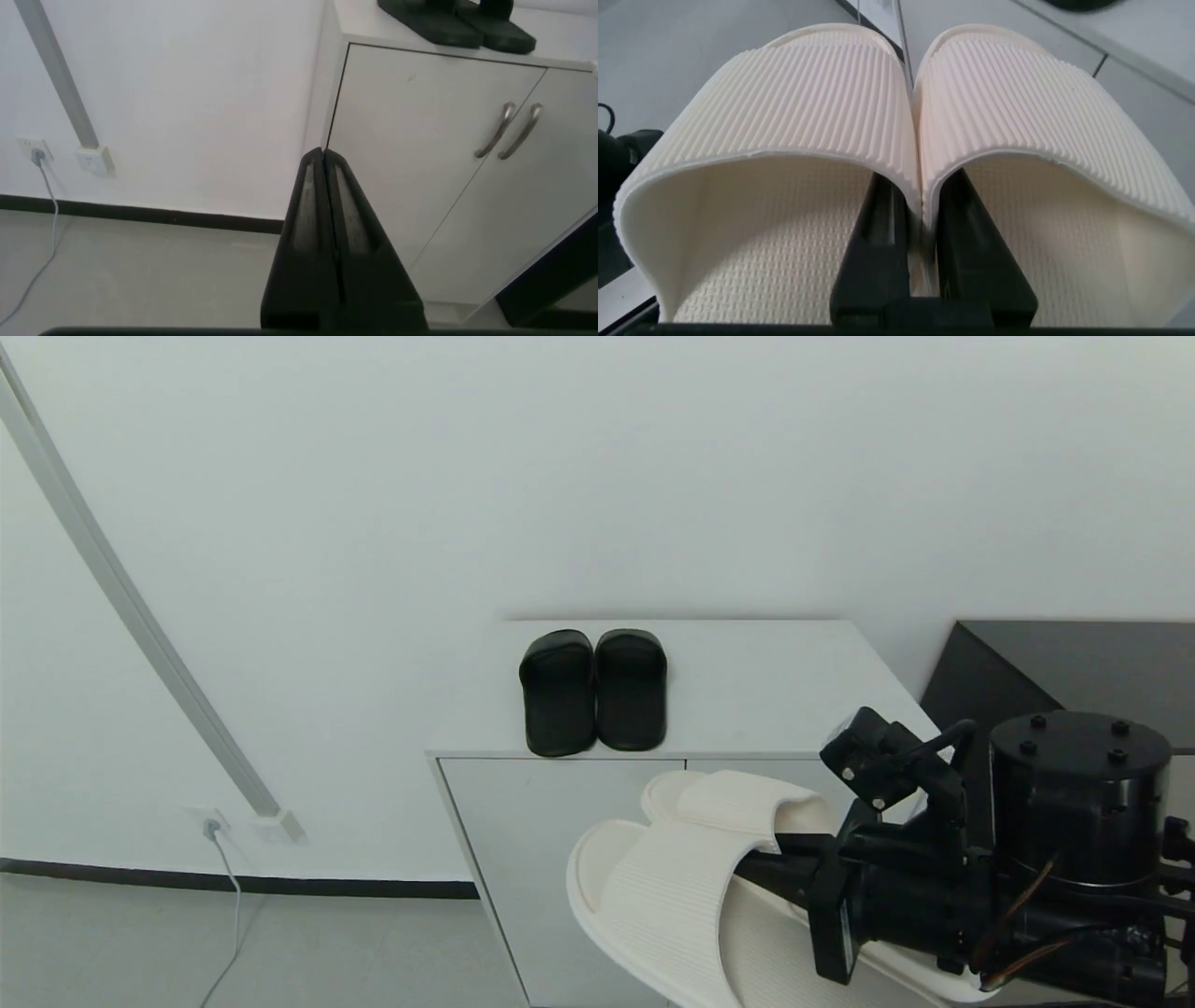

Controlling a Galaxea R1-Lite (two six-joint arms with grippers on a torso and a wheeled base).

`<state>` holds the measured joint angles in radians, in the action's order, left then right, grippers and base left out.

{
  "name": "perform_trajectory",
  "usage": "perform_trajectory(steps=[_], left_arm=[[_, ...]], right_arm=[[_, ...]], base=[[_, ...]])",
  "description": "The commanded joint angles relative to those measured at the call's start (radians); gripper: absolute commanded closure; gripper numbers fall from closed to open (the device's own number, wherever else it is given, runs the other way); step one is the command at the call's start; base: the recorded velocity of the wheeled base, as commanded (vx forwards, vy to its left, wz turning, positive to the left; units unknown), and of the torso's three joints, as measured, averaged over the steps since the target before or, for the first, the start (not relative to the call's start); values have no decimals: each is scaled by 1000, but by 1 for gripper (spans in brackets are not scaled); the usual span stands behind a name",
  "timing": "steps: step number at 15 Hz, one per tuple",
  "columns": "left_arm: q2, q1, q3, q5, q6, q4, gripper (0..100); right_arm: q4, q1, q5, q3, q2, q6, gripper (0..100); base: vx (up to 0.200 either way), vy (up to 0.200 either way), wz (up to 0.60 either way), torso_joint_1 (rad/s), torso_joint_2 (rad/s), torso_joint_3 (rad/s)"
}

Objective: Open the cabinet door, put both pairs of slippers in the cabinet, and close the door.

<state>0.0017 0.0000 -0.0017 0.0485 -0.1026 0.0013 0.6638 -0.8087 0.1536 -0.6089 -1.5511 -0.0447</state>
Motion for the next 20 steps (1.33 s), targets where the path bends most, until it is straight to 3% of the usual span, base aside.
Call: perform_trajectory(steps=[1, 9, 10, 20], left_arm=[[0, 0, 0, 1, 0, 0, 100], [0, 0, -1, -1, 0, 2, 100], [0, 0, -1, -1, 0, 2, 0], [0, 0, 0, -1, 0, 2, 0]], right_arm=[[0, -6, 0, 8, 3, 0, 100], [5, -7, 0, 17, 16, 0, 100], [5, -7, 0, 18, 16, 0, 100], [3, -12, 9, 32, 11, 12, 100]], base=[[0, 0, 0, -217, 491, 281], [0, 0, 0, -225, 537, 317], [0, 0, 0, -203, 520, 325], [0, 0, 0, -164, 488, 324]])
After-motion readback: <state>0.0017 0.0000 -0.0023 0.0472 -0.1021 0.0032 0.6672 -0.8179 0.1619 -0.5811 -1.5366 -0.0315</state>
